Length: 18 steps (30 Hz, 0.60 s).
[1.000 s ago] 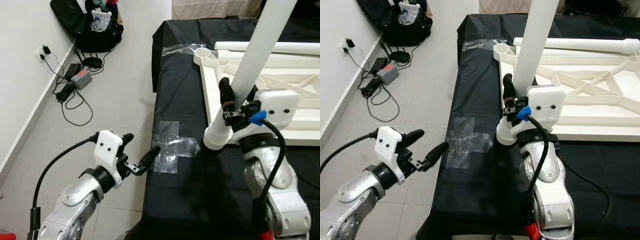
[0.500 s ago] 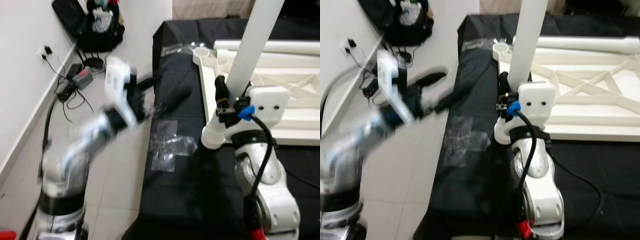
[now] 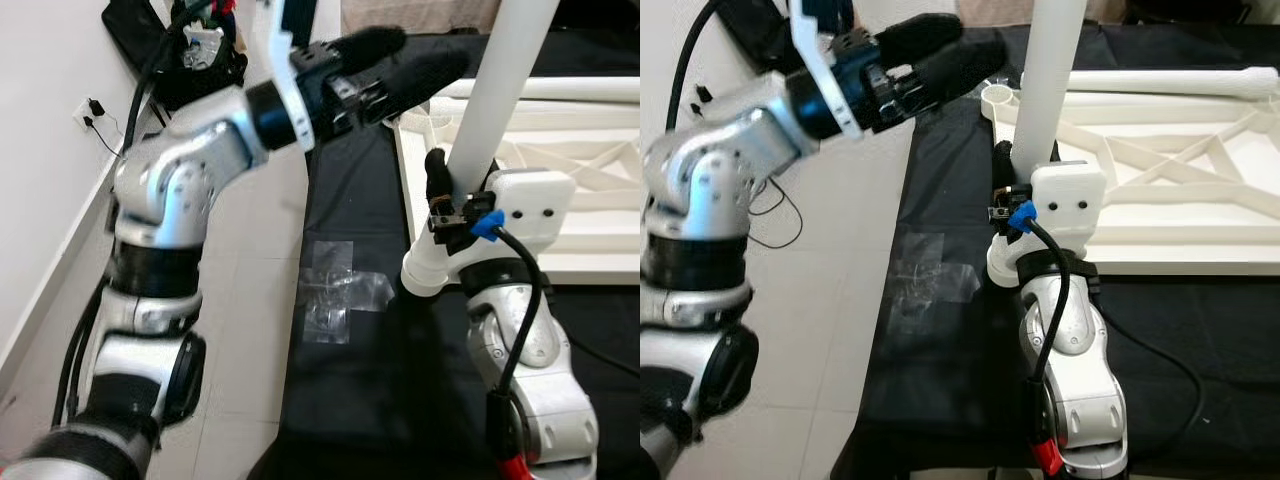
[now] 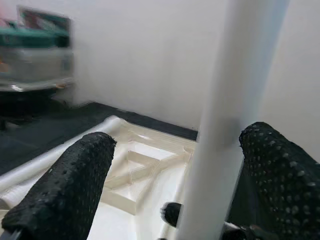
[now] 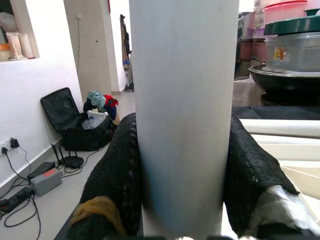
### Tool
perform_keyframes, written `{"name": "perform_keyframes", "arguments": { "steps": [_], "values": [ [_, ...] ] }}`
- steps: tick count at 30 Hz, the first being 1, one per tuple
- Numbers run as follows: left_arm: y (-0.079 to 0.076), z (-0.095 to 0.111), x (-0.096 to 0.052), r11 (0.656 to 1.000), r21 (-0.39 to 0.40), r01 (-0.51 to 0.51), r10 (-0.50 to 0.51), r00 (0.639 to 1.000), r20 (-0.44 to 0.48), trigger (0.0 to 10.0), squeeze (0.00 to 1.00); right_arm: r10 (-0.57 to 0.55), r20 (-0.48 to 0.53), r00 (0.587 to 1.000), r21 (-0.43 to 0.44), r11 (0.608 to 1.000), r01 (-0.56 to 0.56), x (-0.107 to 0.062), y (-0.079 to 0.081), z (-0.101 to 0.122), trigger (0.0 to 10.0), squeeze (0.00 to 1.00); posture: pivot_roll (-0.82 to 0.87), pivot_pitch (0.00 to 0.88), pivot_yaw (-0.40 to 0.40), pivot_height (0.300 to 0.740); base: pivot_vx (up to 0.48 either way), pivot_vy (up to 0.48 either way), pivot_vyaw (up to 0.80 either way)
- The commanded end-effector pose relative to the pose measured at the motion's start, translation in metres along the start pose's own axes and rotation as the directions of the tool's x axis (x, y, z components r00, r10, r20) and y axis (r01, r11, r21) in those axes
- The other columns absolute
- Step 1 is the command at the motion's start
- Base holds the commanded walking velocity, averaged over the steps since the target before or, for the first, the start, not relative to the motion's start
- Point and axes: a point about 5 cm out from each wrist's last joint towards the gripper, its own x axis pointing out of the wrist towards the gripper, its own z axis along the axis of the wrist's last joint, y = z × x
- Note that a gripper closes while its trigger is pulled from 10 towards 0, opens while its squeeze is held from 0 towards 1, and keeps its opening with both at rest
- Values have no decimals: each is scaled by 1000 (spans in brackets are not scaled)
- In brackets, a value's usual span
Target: Building children table
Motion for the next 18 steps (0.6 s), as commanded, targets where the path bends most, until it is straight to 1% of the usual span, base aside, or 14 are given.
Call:
{"name": "perform_keyframes", "arguments": {
  "steps": [1,2,3,4,5,6,7,9,11,13,14,15,18],
  "values": [
    [1,-3,5,999,-20,37,-38,999,-25,10000,0,-20,-222,975,-20,1000,16,-4,-1,-40,0,0,8,249,111,740,0,0,0],
    [1,-3,5,999,-20,37,-38,999,-25,10000,0,-20,-222,975,-20,1000,16,-4,-1,-40,0,0,8,249,111,740,0,0,0],
    [1,-3,13,996,-28,81,-82,996,-36,10000,0,-17,-220,975,-19,1000,13,-4,-1,-39,0,0,5,251,114,740,0,0,0],
    [1,-3,13,996,-28,81,-82,996,-36,10000,0,-17,-220,975,-19,1000,13,-4,-1,-39,0,0,5,251,114,740,0,0,0],
    [-3,-5,23,990,-22,141,-142,988,-53,10000,0,-14,-217,976,-16,1000,11,-3,0,-38,0,0,5,252,115,740,0,0,0],
    [-3,-5,23,990,-22,141,-142,988,-53,10000,0,-14,-217,976,-16,1000,11,-3,0,-38,0,0,5,252,115,740,0,0,0],
    [-7,-6,31,980,-29,195,-197,978,-67,10000,0,-10,-213,977,-13,1000,8,-3,0,-38,0,0,5,252,116,740,0,0,0],
    [-7,-6,31,980,-29,195,-197,978,-67,10000,0,-10,-213,977,-13,1000,8,-3,0,-38,0,0,5,252,116,740,0,0,0],
    [-10,-12,44,970,-10,244,-244,963,-111,10000,0,4,-204,979,-5,1000,-6,-1,3,-35,0,0,4,254,114,740,0,0,0],
    [-10,-14,47,967,0,253,-251,960,-126,10000,0,11,-201,980,-1,1000,-11,-1,5,-34,0,0,4,254,114,740,0,0,0],
    [-10,-18,49,966,14,258,-253,957,-143,4471,0,16,-199,980,3,1000,-16,0,6,-33,0,0,4,254,111,740,0,0,0],
    [-9,-20,50,964,29,264,-256,954,-159,0,0,20,-199,980,6,1000,-19,0,7,-33,1922,0,3,255,110,740,0,0,0],
    [-9,-22,51,963,38,267,-257,952,-169,0,0,22,-199,980,8,1000,-21,0,7,-33,1922,0,3,256,110,740,0,0,0]
  ]
}}
